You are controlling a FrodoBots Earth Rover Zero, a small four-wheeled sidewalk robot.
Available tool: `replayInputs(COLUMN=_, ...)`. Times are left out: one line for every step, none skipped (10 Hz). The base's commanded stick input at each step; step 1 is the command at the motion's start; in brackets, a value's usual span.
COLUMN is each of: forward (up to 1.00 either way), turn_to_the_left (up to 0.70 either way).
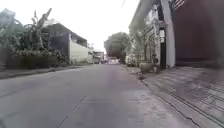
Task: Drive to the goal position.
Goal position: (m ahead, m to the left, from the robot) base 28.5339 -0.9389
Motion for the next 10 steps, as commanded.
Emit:
replayInputs(forward=1.0, turn_to_the_left=0.06)
replayInputs(forward=1.0, turn_to_the_left=0.06)
replayInputs(forward=1.0, turn_to_the_left=0.06)
replayInputs(forward=1.0, turn_to_the_left=0.06)
replayInputs(forward=1.0, turn_to_the_left=0.06)
replayInputs(forward=1.0, turn_to_the_left=0.06)
replayInputs(forward=1.0, turn_to_the_left=0.06)
replayInputs(forward=1.0, turn_to_the_left=0.06)
replayInputs(forward=1.0, turn_to_the_left=0.06)
replayInputs(forward=1.0, turn_to_the_left=0.06)
